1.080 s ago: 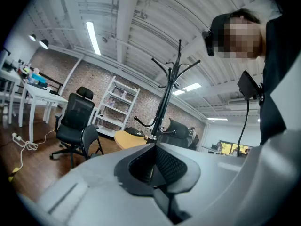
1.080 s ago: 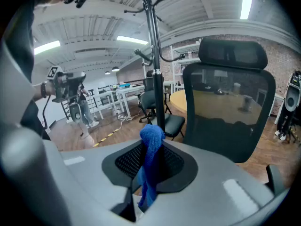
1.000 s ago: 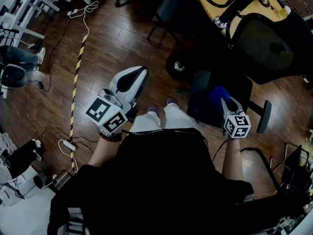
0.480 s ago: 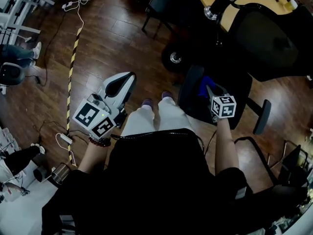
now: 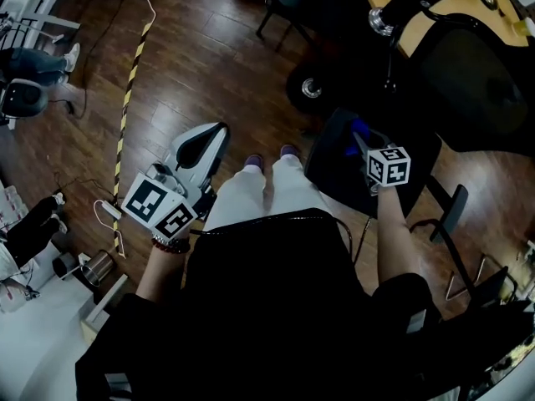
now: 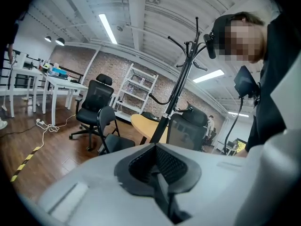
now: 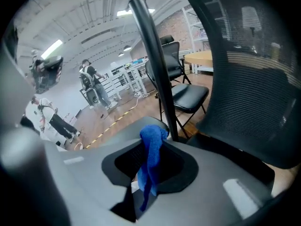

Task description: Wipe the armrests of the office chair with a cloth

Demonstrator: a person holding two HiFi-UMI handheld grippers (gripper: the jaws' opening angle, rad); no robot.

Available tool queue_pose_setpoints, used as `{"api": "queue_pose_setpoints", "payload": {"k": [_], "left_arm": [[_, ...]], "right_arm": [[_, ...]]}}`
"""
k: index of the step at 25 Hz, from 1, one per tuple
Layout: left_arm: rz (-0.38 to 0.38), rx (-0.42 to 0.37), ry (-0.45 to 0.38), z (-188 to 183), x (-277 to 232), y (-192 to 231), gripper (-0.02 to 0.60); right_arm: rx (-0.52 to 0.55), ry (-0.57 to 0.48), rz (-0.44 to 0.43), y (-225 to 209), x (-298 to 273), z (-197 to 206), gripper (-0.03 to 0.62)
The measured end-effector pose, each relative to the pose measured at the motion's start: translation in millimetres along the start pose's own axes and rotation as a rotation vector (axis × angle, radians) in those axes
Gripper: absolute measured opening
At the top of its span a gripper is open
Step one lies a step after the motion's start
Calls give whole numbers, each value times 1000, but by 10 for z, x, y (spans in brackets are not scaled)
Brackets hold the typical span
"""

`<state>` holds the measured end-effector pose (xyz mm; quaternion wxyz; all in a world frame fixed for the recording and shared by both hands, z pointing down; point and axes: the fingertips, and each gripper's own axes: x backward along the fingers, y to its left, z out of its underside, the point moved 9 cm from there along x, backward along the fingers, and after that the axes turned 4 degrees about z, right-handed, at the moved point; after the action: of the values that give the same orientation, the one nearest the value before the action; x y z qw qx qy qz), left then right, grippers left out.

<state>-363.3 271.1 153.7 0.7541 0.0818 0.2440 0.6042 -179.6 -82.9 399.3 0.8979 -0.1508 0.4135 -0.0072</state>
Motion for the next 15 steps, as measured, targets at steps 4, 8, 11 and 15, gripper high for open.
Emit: {"api": "queue_pose_setpoints", "payload": {"k": [4, 8, 11, 15], "left_arm": [[-6, 39, -13, 38, -83, -99, 6], [-9, 41, -16, 29, -160, -167, 6], [-34, 48, -19, 39, -147, -113, 6], [-89, 80, -28, 83, -40, 15, 6]], "right_arm": [[23, 34, 6, -161, -55, -137, 77], [19, 66, 15, -372, -181, -367, 75], [95, 165, -52, -460, -307, -537, 72], [213, 268, -147, -444, -428, -705, 72]]}}
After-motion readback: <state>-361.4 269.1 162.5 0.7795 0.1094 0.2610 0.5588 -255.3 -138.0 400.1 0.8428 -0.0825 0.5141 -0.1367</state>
